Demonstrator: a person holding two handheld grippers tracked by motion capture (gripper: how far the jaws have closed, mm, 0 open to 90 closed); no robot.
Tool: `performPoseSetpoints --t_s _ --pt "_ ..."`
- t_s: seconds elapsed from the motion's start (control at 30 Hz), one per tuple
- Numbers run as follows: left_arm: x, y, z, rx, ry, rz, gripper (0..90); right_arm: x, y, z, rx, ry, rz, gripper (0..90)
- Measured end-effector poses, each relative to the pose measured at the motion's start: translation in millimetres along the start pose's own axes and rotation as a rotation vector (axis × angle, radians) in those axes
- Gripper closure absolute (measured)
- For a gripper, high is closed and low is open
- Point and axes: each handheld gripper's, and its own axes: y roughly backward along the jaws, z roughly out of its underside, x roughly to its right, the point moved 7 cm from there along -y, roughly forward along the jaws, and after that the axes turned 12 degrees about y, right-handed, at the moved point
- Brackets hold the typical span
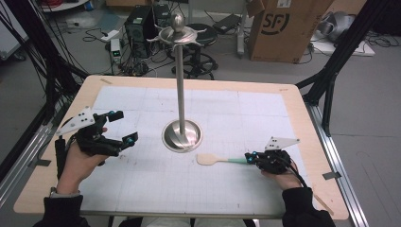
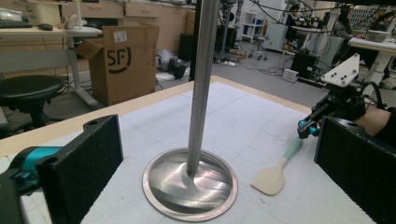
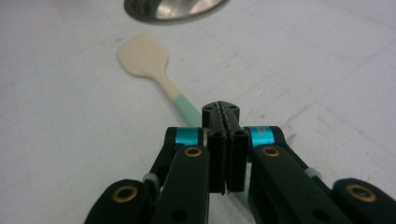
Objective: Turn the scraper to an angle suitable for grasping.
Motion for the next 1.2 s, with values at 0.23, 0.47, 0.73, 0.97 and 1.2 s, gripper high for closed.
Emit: performPoseSetpoints --t_s 0.23,0.47,0.73,0.97,1.2 --pt "-0.1 -0.9 1.1 -0.008 0.0 -0.004 1.6 -4.5 -6.7 13.4 -0.088 -0.032 -0.043 89.7" --pt "-1.0 -2.5 3.2 -0.017 -0.002 -0.009 1.7 -1.0 -10.5 17.0 -0.115 -0.03 -0.031 89.7" --pt "0.7 -3.6 6.6 -0.031 -0.008 -0.017 1.7 11.0 -16.6 14.2 -0.117 -0.023 0.041 89.7" --pt "0.2 -2.3 11.1 -0.045 -0.014 -0.035 1.7 25.0 -31.2 5.3 -0.119 0.001 0.113 89.7" --pt "0.5 1.2 11.0 -0.037 -0.015 -0.045 1.7 18.6 -30.3 -2.9 -0.071 -0.001 0.082 89.3"
